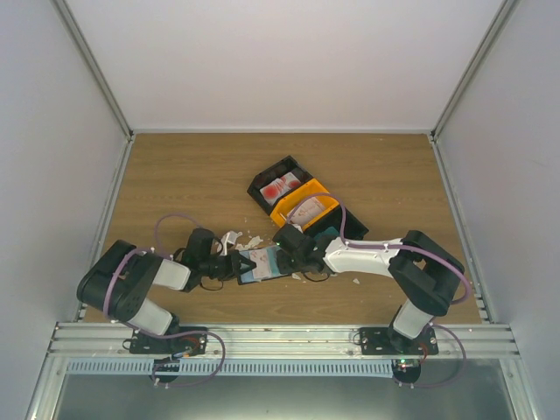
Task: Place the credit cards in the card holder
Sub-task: Insert the credit card into the card holder.
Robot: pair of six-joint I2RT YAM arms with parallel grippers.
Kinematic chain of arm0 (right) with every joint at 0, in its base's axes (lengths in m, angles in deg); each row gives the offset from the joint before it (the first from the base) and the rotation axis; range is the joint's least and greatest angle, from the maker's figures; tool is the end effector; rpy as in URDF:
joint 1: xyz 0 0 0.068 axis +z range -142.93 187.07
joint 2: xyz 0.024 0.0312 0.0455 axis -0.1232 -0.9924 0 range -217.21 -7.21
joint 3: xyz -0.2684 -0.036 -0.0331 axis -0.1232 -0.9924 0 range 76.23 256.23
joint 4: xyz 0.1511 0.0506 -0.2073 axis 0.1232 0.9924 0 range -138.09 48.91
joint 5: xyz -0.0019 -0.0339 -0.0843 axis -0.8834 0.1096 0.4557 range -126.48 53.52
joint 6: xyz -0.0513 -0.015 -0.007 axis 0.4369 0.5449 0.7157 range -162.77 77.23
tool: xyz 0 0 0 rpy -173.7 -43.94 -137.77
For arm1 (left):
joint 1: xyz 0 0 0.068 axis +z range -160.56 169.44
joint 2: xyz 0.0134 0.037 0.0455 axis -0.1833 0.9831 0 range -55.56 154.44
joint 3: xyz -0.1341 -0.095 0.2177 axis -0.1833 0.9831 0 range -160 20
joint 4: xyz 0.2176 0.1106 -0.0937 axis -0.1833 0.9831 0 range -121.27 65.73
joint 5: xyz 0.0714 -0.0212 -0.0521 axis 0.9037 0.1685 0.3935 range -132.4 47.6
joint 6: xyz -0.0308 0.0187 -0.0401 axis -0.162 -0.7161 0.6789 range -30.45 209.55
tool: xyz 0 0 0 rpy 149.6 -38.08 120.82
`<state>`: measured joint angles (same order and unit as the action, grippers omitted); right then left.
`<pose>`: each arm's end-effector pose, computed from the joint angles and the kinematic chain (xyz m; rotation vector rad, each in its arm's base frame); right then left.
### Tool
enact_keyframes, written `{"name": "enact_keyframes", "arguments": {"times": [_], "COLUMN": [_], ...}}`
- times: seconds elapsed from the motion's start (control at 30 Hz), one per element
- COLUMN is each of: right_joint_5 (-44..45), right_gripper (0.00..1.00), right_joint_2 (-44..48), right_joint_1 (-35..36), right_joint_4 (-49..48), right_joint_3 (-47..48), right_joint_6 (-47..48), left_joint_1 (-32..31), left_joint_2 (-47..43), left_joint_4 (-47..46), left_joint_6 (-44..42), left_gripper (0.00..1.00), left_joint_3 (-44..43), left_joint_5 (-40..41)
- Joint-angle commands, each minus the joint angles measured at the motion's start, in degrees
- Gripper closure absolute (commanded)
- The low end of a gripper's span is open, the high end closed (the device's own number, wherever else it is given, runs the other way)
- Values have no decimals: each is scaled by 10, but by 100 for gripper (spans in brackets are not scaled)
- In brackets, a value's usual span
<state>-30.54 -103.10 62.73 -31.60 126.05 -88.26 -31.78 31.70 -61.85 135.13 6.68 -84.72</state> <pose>0.1783 0.2544 0.1442 -0.2071 2.7200 0.4245 0.1831 -0.0968 0.0894 -0.1194 2.5260 -1.3979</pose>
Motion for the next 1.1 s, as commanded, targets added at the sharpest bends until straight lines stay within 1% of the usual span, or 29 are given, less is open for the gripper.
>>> {"name": "enact_keyframes", "arguments": {"times": [0.0, 0.23, 0.37, 0.47, 0.73, 1.07], "right_joint_5": [7, 2, -4, -9, -52, -74], "right_gripper": [66, 67, 67, 67, 66, 63], "right_joint_2": [-16, -19, -20, -17, -4, 21], "right_joint_1": [4, 4, 4, 4, 4, 2], "right_joint_4": [37, 34, 29, 26, -12, -40], "right_joint_3": [-19, -19, -19, -19, -31, -42], "right_joint_6": [-4, -3, -3, -4, -8, -6], "left_joint_1": [2, 2, -1, -10, -37, -69], "left_joint_2": [-9, -2, 13, 20, 20, 38], "left_joint_4": [53, 30, 2, -12, -10, 16], "left_joint_6": [-34, -21, -13, -2, 5, -4], "left_gripper": [100, 100, 100, 100, 100, 97], "left_joint_3": [-4, 4, 5, 10, 3, -30], "left_joint_5": [91, 91, 56, 45, 47, 69]}}
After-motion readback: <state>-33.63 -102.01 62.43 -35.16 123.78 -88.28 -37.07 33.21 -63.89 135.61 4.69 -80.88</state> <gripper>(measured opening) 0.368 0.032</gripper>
